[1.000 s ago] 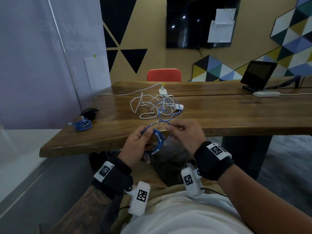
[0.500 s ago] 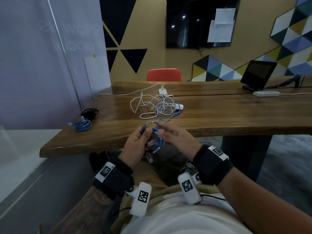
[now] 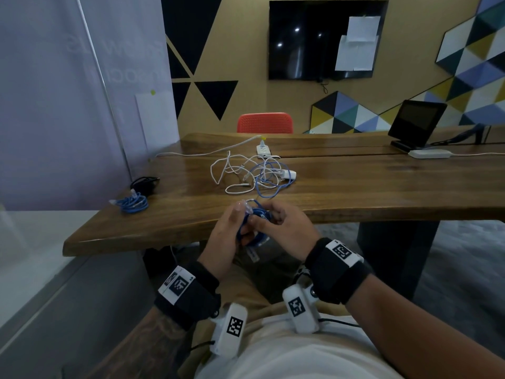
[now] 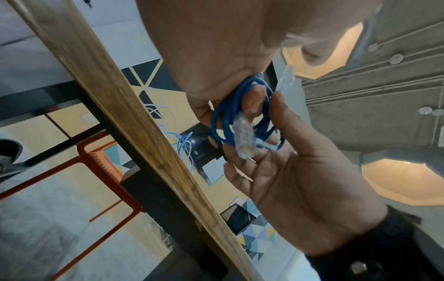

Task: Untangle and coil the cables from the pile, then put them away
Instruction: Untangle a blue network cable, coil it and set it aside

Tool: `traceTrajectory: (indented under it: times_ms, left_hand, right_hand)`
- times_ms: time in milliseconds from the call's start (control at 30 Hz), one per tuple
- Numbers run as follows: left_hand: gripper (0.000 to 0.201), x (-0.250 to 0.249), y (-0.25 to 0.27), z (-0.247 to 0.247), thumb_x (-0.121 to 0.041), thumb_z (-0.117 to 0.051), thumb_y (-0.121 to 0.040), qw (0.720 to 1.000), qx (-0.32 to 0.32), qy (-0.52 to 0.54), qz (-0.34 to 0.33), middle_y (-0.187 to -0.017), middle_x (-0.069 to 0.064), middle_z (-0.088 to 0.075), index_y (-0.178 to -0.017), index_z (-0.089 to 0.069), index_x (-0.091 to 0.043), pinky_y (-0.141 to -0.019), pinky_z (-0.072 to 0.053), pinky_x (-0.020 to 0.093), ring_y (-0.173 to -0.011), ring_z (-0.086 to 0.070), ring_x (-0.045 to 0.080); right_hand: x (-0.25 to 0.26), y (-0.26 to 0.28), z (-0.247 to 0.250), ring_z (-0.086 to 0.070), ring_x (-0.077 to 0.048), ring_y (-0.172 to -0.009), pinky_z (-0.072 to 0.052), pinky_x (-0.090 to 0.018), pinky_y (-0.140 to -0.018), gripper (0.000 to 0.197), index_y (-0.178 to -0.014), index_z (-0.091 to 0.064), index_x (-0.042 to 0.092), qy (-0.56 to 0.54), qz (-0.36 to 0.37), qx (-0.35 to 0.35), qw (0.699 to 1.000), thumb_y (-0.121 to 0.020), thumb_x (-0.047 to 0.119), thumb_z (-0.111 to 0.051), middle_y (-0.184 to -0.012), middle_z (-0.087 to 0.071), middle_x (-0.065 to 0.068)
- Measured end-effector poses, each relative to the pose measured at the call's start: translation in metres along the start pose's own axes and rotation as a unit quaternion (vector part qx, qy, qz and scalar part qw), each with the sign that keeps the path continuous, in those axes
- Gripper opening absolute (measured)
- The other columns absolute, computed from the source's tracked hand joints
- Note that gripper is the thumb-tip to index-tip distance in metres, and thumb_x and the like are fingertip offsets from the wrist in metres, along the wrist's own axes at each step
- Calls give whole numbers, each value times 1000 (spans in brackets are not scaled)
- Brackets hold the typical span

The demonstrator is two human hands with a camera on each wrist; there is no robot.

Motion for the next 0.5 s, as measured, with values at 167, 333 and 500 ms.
traceTrajectory:
  times_ms: [167, 333, 500]
  left_hand:
    - [30, -1, 2, 1, -38, -50, -91, 999, 15, -37, 0, -88, 0, -69, -108, -64, -16, -73, -54, 25, -85, -66, 11]
    - [17, -5, 3, 2, -24, -51, -96, 997, 25, -69, 2, -77, -5, -67, -102, -66, -18, -66, -51, 20, -72, -63, 6]
    - [19, -7, 5, 1, -18, -48, -100, 998, 33, -53, 23, -59, -7, -56, -96, -64, -10, -57, -44, 17, -54, -52, 3]
  right_hand:
    - [2, 1, 0, -70, -18, -97, -59, -36, -86, 33, -114, -62, 17, -18, 7, -3, 1000, -86, 20, -78, -106, -72, -5]
    - [10, 1, 9, -65, -5, -77, -53, -22, -72, 9, -99, -66, 9, -152, -6, -19, 988, -98, 11, -57, -88, -68, -1]
    - [25, 4, 7, -64, -6, -78, -55, -22, -73, 11, -93, -70, 12, -97, 67, -20, 993, -94, 4, -63, -81, -68, 5]
Point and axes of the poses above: each hand's wrist, its own y-axis away from the middle knuckle, its own z-axis out of the back of the hand, x = y × z, the point moved 10 cm from there along -y, towards the middle knuckle
